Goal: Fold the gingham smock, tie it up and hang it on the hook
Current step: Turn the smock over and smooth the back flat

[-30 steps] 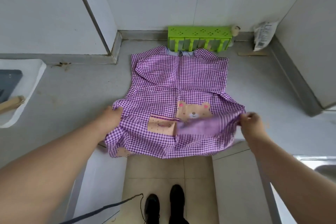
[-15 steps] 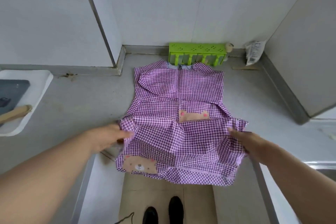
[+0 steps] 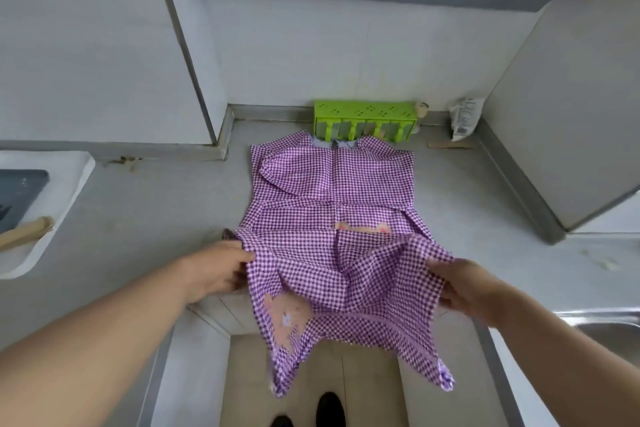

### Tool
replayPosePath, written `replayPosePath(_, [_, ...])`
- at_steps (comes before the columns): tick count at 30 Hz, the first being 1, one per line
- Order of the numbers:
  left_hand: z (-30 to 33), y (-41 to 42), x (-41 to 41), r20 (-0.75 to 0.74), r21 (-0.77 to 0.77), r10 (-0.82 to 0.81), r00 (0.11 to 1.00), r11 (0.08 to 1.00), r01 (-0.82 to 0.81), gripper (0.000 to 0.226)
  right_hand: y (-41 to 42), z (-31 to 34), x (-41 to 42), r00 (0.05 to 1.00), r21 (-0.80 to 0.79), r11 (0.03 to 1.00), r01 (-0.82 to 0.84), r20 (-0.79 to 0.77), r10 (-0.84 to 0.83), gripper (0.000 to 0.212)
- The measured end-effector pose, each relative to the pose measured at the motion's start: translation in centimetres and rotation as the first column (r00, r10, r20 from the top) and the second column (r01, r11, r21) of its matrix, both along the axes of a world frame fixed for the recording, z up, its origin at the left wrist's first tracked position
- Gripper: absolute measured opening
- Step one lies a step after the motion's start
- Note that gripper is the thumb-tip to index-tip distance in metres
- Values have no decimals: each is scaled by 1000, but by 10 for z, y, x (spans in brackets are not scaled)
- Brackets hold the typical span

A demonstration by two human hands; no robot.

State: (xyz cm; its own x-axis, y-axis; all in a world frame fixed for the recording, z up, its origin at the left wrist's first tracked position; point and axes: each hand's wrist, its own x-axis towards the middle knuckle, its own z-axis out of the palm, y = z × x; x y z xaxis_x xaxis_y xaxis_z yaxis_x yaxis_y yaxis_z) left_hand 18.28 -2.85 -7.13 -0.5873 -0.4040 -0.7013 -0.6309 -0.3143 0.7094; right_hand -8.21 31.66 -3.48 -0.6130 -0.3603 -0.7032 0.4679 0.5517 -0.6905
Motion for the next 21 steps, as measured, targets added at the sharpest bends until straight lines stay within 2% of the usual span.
replayPosePath(2, [1,1,-12,-108,92,143,984,987,-133,29,-7,8,-7,972,-187,955,229,90,-216,33])
replayPosePath(3, [2,1,-17,-117,109,206,972,975,-193,31,-8,11,-12,961,-203,940,274,97,-259,34])
replayPosePath(7, [-4,-1,-27,-8,49,397,918,917,-397,26,-6,6,-10,970,-60,970,237,-32,-239,38])
replayPosePath(10, [-1,-6,-35,-43,-13,461,886,887,-462,25,-16,7,-1,959,-45,970,238,-149,-242,32])
replayPosePath(12, [19,-2,-38,-95,-150,504,859,845,-513,26,-23,13,5,932,-50,966,255,-252,-259,29])
replayPosePath(14, [37,6,-40,-150,-216,393,907,882,-418,15,-27,21,12,876,-26,959,283,-399,-269,36])
replayPosePath(17, [64,13,-34,-210,-127,111,972,982,-139,39,-28,34,20,839,-87,971,223,-489,-237,17])
replayPosePath(18, [69,13,-32,-204,-180,-22,979,984,-16,46,-28,37,22,855,-98,981,169,-481,-195,9])
replayPosePath(19, [72,10,-31,-173,-311,-165,971,945,105,53,-27,38,23,878,-104,988,110,-457,-146,6])
replayPosePath(20, [70,6,-29,-95,-479,-318,943,845,236,58,-26,39,24,894,-102,994,47,-439,-87,16])
replayPosePath(21, [69,1,-28,26,-640,-461,887,674,369,60,-26,40,26,901,-97,995,-7,-432,-36,30])
